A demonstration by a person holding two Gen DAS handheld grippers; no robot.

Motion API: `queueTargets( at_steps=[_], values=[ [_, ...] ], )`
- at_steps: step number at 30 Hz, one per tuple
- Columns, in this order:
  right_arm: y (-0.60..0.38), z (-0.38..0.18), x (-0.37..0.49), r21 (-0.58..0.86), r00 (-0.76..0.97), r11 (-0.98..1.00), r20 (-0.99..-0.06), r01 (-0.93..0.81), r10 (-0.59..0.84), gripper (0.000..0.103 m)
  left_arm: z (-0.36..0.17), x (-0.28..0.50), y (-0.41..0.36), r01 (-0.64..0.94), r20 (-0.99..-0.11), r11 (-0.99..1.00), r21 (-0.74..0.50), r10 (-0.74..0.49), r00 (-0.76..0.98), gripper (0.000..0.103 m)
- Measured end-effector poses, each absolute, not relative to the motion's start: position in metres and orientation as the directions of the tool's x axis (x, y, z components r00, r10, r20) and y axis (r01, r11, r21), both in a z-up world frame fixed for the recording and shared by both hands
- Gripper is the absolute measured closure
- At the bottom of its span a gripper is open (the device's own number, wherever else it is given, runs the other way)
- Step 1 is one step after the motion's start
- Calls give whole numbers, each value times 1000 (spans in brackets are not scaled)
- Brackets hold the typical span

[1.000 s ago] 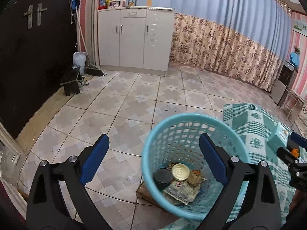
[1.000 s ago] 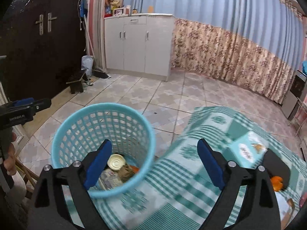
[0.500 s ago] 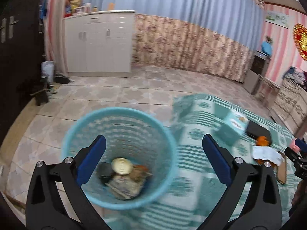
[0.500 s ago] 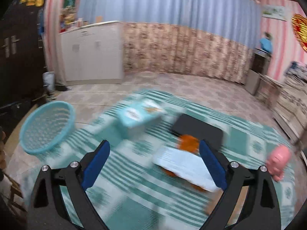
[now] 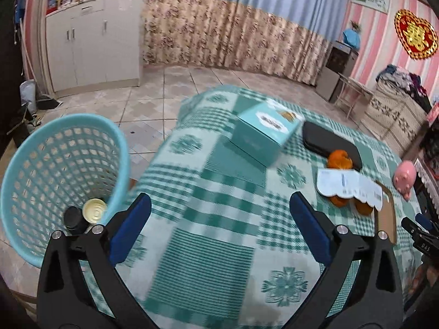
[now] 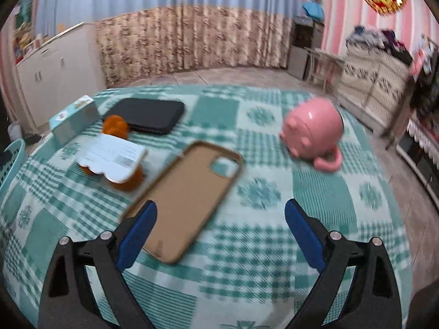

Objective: Collect trash
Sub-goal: 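Move both tools back over the table toward the receipt and oranges, then grasp the white receipt paper with the left tool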

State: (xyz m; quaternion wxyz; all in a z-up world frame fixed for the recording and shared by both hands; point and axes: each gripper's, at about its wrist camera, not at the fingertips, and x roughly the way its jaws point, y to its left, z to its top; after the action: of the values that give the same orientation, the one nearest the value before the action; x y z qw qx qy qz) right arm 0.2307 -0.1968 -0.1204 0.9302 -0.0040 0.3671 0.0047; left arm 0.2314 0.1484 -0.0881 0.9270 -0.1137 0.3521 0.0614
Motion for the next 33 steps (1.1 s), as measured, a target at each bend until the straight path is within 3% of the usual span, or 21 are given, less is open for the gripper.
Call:
queueTargets(
  at_steps=[7,16,23,29,31,32,33],
  values=[
    [-200,-135,238,-17,725,1000,-688,10,-19,11,-98,245,116,-141,-680,979,-150,1,733,6],
    [-225,-134,233,51,726,997,-688,54,-4,11,-104,276,24,77,-696,994,-83,-113,709,6],
    [-238,-140,234,131,717,989,-696,74,38,11,-124,297,-23,175,-755,983,52,-76,651,24],
    [-240,-144,236,149,714,986,-698,70,55,11,-104,307,-27,179,-713,982,59,-84,696,28],
    [-240,-146,237,159,712,985,-700,71,62,11,-100,312,-30,199,-709,979,46,-108,697,41],
    [-241,-146,237,164,711,984,-700,72,64,11,-101,316,-32,216,-718,976,34,-127,685,55],
    [-242,-146,237,170,712,983,-699,74,68,11,-102,321,-34,224,-727,974,27,-135,673,75]
  ],
)
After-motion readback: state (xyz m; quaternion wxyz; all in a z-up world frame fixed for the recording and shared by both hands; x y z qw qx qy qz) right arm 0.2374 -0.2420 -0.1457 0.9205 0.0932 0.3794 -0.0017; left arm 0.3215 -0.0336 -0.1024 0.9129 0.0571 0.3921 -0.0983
